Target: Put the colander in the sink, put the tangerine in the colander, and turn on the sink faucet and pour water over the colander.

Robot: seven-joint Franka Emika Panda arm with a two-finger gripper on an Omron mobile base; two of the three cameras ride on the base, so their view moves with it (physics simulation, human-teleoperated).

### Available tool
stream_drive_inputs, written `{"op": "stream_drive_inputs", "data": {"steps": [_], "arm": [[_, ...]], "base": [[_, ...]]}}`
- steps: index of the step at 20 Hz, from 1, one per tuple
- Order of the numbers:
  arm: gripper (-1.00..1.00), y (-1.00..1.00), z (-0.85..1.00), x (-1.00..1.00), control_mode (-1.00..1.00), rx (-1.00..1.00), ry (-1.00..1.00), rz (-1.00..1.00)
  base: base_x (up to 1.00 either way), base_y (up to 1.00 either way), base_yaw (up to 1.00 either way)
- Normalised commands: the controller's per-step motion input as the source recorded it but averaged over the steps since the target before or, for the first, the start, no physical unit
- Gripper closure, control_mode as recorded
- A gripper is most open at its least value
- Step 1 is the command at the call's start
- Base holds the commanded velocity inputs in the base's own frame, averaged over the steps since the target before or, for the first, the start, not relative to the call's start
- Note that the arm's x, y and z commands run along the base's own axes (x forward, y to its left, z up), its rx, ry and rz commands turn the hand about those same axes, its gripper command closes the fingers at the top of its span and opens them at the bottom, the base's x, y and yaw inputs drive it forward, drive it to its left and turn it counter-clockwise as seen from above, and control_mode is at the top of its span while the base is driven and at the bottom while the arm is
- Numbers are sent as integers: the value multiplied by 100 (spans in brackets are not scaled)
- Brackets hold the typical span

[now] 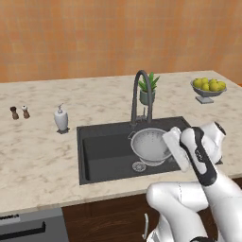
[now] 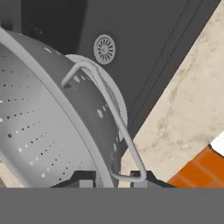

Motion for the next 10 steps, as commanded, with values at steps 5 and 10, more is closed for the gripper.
{"op": "stream_drive_inputs", "data": {"steps": [5,10], "arm": [[100,-41,0,55,-100,1,5,30],[100,-24,-2,57,-100,0,10,23]], "base": [[0,0,0],[0,0,0]]}}
